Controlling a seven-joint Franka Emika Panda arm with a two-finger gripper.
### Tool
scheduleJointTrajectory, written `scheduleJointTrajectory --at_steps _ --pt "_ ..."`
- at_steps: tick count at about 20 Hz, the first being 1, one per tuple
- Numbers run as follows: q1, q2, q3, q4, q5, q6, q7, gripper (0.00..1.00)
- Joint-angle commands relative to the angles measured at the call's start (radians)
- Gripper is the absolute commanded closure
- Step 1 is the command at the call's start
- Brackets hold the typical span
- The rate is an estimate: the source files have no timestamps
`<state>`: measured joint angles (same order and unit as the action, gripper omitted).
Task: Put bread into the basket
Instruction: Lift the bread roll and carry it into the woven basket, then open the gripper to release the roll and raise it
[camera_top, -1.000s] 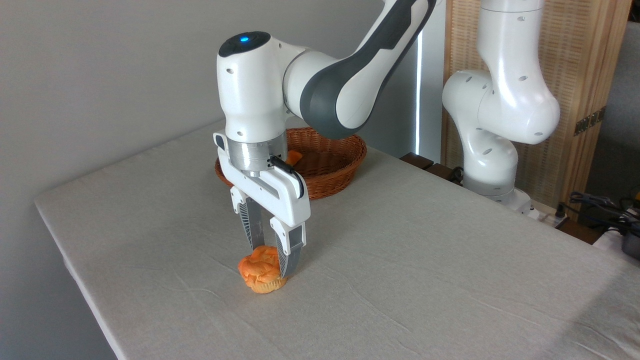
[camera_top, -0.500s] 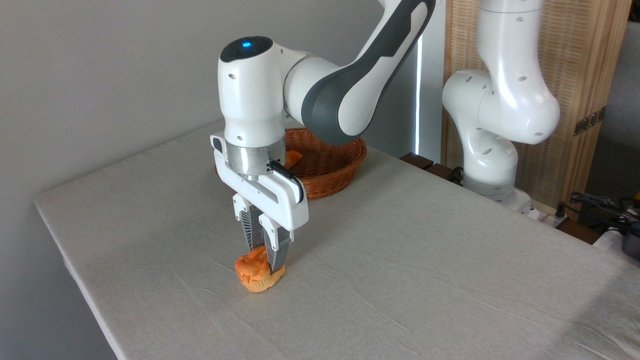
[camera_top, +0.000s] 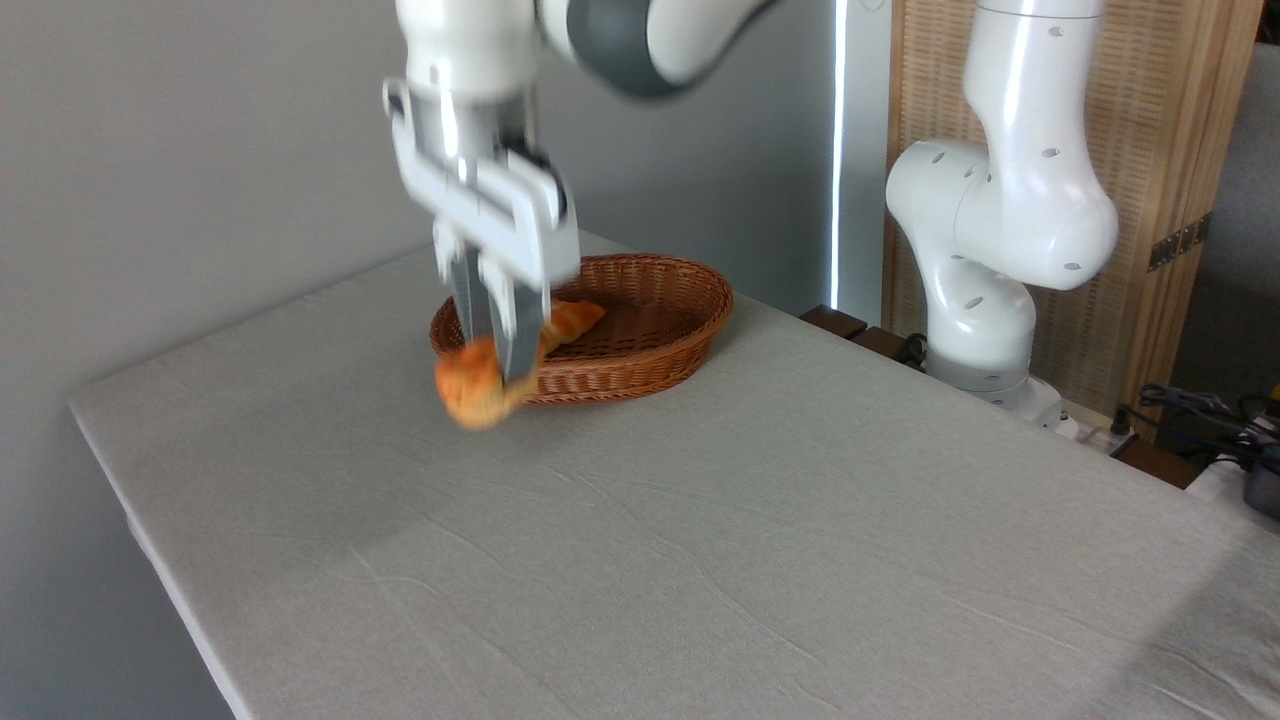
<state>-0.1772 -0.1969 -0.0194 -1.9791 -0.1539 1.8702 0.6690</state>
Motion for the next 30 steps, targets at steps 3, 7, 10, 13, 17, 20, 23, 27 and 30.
scheduleJointTrajectory --at_steps 3,7,10,13,17,20,23,27,30 --pt "-0.192 -0.064 0.009 -0.05 -0.021 -0.158 0.021 0.88" --pt "-0.292 -0.058 0.009 -0.15 -0.01 -0.114 0.032 0.71" --pt "-0.323 -0.039 0.009 -0.178 -0.01 -0.092 0.032 0.56" --pt "-0.327 -0.024 0.009 -0.188 -0.01 -0.082 0.032 0.29" --pt "-0.326 -0.007 0.009 -0.217 0.02 -0.013 0.031 0.0" --pt "-0.326 0.005 0.009 -0.218 0.016 0.014 0.029 0.0" --pt "-0.326 0.005 0.009 -0.216 0.013 0.014 0.029 0.0" --pt "-0.321 -0.003 0.013 -0.185 0.011 0.015 0.02 0.0" --pt "-0.317 -0.004 0.022 -0.139 0.013 0.014 0.02 0.0"
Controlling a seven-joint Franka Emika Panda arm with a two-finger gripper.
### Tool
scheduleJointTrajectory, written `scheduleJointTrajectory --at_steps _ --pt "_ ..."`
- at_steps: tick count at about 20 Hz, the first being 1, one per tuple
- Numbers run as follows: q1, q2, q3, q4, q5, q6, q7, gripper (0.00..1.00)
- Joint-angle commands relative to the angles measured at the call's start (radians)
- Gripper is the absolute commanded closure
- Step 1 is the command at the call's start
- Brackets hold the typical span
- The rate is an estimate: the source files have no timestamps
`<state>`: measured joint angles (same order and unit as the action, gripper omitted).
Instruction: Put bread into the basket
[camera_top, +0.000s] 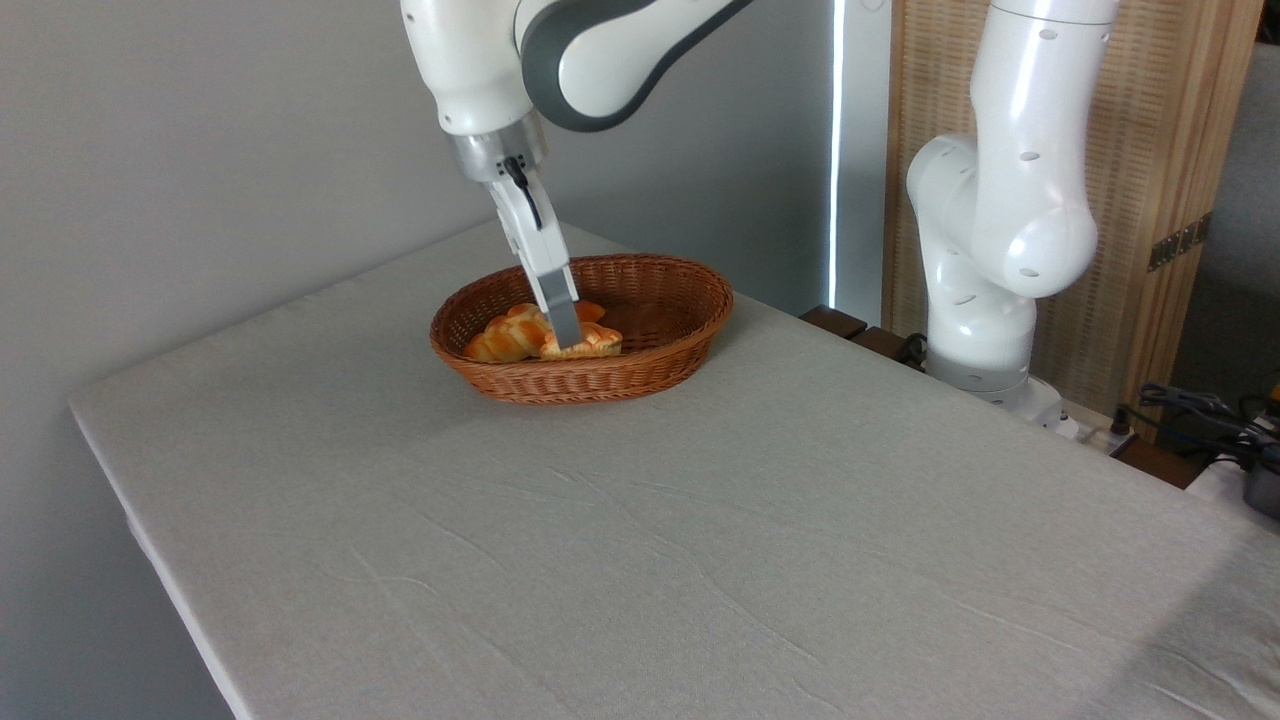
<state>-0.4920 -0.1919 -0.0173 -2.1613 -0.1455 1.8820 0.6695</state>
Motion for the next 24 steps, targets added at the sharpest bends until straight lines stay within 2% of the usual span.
scheduleJointTrajectory --at_steps 1,4,6,10,13,17,21,22,23,24 --pt "0.0 -0.009 0.022 0.052 0.004 0.002 0.019 0.0" --pt "0.006 -0.011 0.025 0.093 0.009 0.002 0.024 0.0" --pt "0.035 -0.002 0.04 0.15 0.01 -0.001 0.018 0.0" --pt "0.111 0.084 0.08 0.387 0.015 -0.137 0.016 0.0" --pt "0.167 0.126 0.096 0.5 0.09 -0.225 0.015 0.0" --pt "0.17 0.123 0.157 0.525 0.103 -0.263 0.007 0.0" --pt "0.171 0.129 0.154 0.531 0.103 -0.294 -0.005 0.0" --pt "0.185 0.13 0.146 0.531 0.103 -0.294 -0.017 0.0" --pt "0.232 0.132 0.116 0.531 0.095 -0.296 -0.03 0.0" --pt "0.292 0.134 0.049 0.531 0.093 -0.294 -0.039 0.0"
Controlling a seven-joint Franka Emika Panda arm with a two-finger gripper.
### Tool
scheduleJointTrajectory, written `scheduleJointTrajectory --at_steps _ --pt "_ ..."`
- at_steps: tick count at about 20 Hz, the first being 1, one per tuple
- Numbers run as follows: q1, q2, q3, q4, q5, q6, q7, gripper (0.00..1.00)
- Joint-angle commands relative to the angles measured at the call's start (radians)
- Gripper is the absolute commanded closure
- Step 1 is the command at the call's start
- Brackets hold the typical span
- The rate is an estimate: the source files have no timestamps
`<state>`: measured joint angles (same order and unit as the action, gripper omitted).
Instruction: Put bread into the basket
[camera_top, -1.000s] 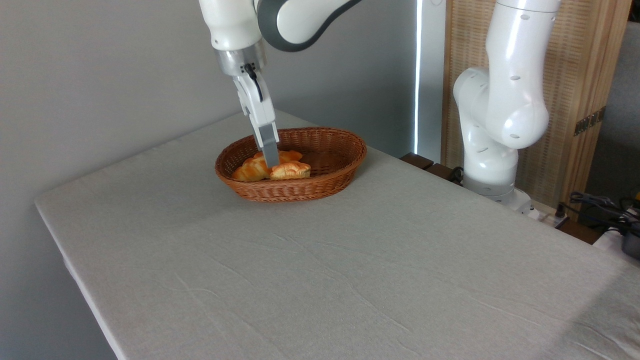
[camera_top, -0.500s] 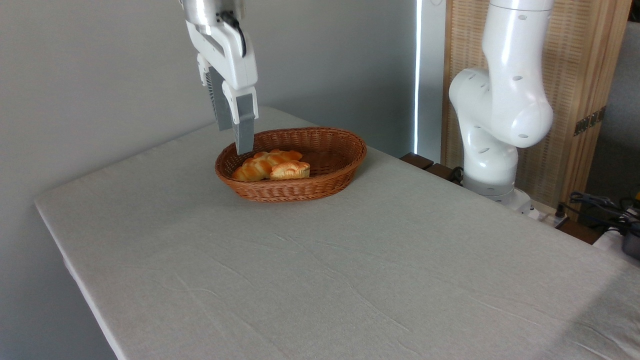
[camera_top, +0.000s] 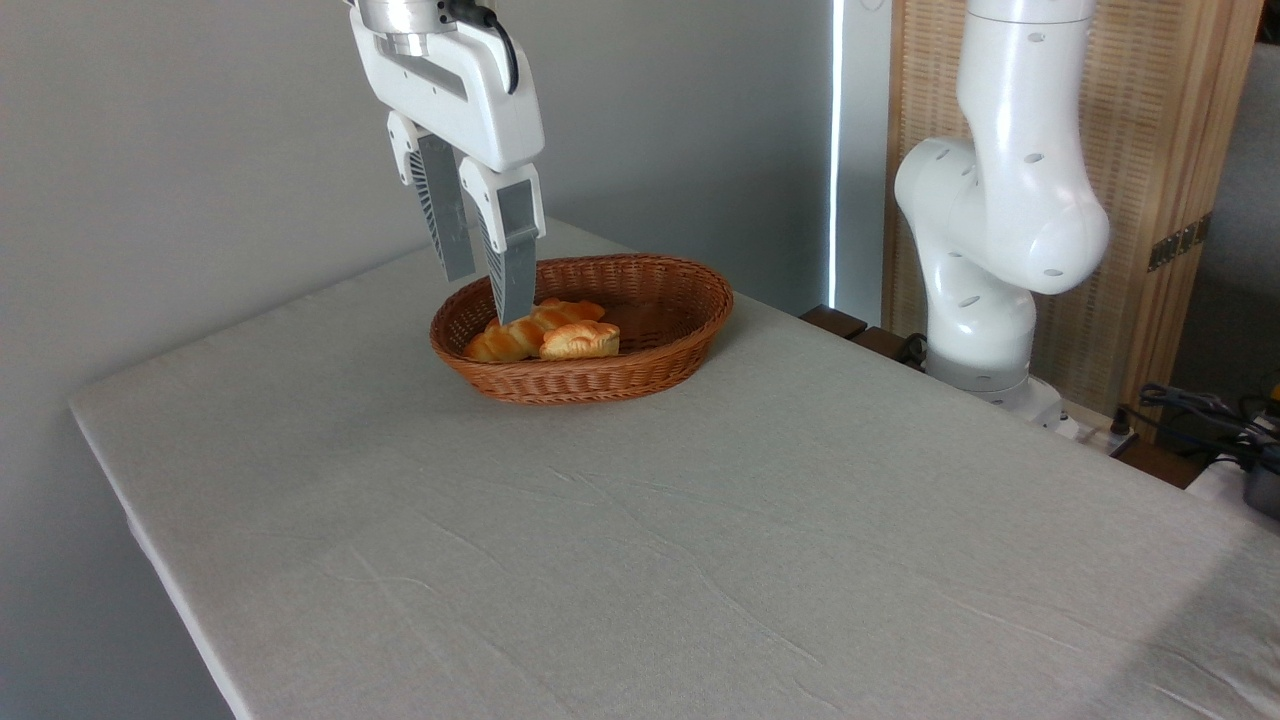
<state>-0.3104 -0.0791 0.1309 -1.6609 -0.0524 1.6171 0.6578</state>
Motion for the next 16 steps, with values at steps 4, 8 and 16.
scheduleJointTrajectory --at_steps 4,8,16 --pt "0.175 0.024 -0.163 0.03 0.011 -0.031 -0.029 0.0" --pt "0.178 0.051 -0.166 0.032 0.013 -0.031 -0.027 0.0" --pt "0.182 0.101 -0.162 0.144 0.013 -0.106 -0.026 0.0"
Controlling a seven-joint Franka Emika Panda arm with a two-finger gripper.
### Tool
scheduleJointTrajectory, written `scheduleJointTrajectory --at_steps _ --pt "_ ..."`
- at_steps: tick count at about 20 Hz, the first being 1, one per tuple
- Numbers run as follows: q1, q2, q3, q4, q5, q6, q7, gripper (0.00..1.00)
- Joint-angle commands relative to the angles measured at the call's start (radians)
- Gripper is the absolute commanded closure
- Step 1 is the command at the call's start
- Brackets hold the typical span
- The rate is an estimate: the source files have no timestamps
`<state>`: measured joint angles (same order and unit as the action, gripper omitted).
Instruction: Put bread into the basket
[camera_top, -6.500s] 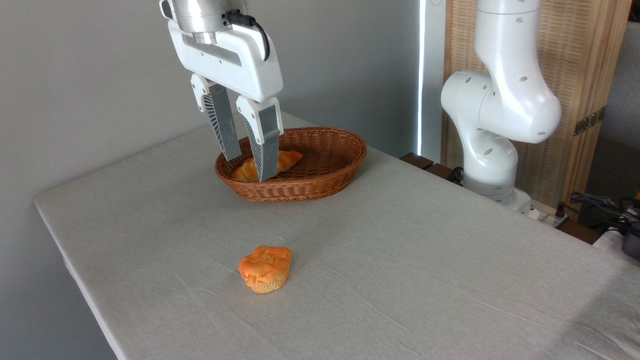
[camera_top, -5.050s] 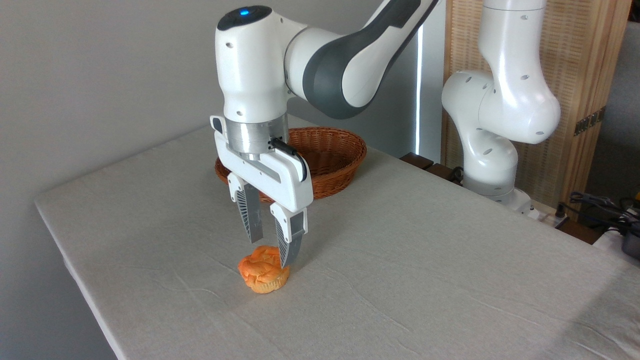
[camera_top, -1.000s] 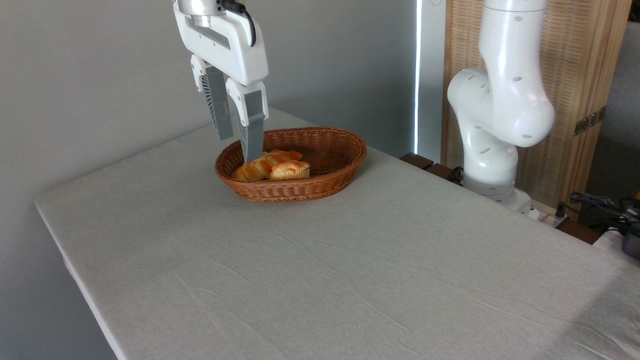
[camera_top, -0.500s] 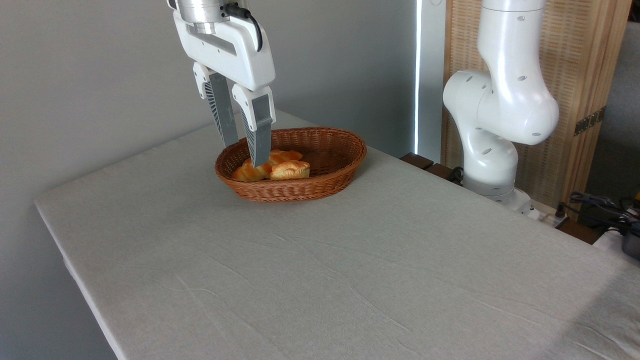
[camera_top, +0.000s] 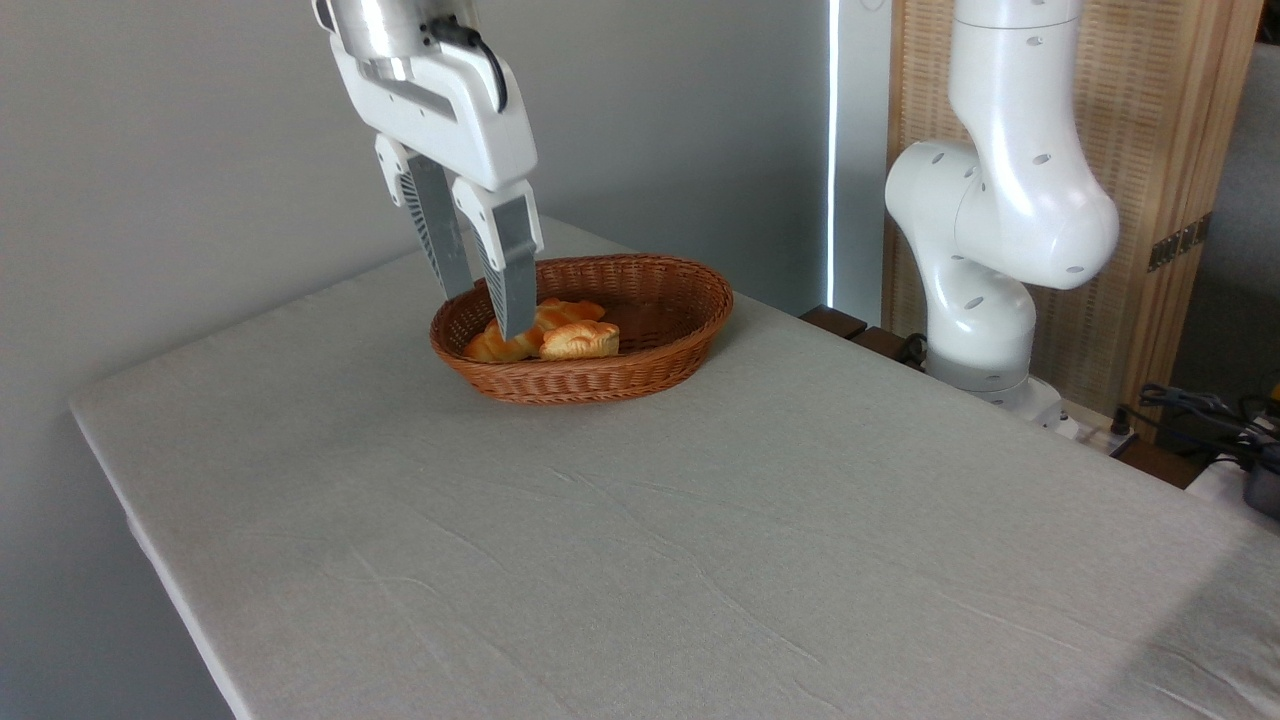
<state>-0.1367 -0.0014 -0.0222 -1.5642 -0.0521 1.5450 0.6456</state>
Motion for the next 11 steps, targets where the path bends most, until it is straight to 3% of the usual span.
scheduleJointTrajectory --at_steps 1,11 --pt "0.008 0.023 -0.008 0.047 0.012 -0.033 -0.012 0.0" --pt "0.008 0.017 -0.005 0.047 0.012 -0.025 -0.007 0.0"
